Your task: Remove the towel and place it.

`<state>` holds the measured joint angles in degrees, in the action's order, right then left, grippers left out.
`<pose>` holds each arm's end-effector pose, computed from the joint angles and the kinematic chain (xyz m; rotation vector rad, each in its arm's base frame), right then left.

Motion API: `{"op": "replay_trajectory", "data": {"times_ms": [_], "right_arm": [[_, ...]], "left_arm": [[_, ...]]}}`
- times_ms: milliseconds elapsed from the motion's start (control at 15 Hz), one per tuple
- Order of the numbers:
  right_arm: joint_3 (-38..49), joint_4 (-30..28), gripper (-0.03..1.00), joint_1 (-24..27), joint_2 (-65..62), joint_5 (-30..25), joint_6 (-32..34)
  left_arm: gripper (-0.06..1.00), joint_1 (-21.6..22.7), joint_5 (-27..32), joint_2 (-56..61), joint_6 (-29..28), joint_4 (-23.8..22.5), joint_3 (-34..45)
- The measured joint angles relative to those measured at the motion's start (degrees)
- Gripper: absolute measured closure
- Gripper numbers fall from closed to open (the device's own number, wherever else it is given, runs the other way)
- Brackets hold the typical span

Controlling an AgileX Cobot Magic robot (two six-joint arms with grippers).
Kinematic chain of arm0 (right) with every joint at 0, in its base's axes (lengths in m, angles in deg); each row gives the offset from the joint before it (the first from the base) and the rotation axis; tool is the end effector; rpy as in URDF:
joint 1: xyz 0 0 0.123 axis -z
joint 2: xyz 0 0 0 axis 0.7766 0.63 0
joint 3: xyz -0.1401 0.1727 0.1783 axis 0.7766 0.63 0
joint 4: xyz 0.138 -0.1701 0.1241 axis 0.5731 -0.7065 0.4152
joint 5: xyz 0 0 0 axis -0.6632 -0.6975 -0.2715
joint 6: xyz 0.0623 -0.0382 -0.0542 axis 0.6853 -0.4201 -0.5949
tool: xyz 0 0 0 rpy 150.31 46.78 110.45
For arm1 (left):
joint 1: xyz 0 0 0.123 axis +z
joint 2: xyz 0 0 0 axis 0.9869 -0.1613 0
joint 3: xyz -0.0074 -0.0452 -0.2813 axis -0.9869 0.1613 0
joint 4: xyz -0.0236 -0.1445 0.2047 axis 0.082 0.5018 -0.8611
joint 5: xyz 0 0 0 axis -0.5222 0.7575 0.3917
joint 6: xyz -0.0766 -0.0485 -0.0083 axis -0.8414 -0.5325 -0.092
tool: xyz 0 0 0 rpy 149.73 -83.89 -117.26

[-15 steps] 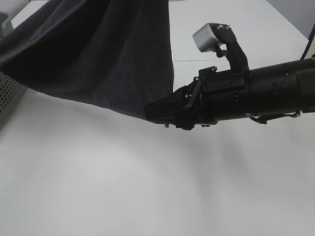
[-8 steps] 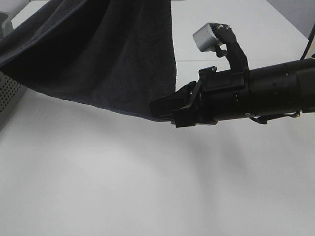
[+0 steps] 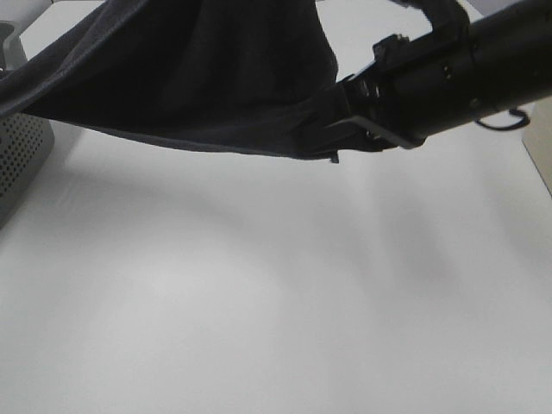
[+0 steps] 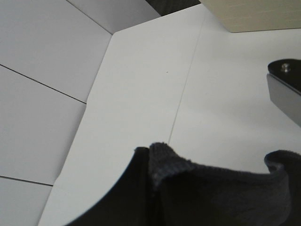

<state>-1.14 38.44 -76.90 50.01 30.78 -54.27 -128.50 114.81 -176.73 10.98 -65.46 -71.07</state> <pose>0.2422 0.1634 0.2677 -0.7224 2.2622 0.7846 0.2453 -0.2479 0.4559 1.3301 1.4694 0.1089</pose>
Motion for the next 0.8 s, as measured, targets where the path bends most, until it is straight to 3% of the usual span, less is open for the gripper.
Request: {"op": "replay_trajectory", "data": {"times_ms": [200, 333, 467, 533, 800], "right_arm": [[-15.01, -33.75, 0.96, -0.11, -0.46, -13.24, 29.51], [-24.24, -51.17, 0.96, -0.11, -0.46, -21.60, 39.53], [-32.83, -62.40, 0.96, -0.11, -0.46, -25.38, 43.89], [-39.48, -68.41, 0.96, -0.11, -0.57, -26.47, 44.40], [-45.03, -75.00, 0.96, -0.11, -0.63, -23.03, 44.40]], "left_arm": [[0.94, 0.00, -3.61, 0.00, 0.00, -5.39, 0.00], [0.94, 0.00, -5.33, 0.00, -0.29, -9.80, 0.00], [0.94, 0.00, -7.73, 0.00, -0.46, -13.75, 0.00], [0.94, 1.09, -12.09, 0.00, -0.52, -15.87, 0.00], [0.94, 6.65, -19.08, 0.00, -5.61, -16.16, 0.00]]}}
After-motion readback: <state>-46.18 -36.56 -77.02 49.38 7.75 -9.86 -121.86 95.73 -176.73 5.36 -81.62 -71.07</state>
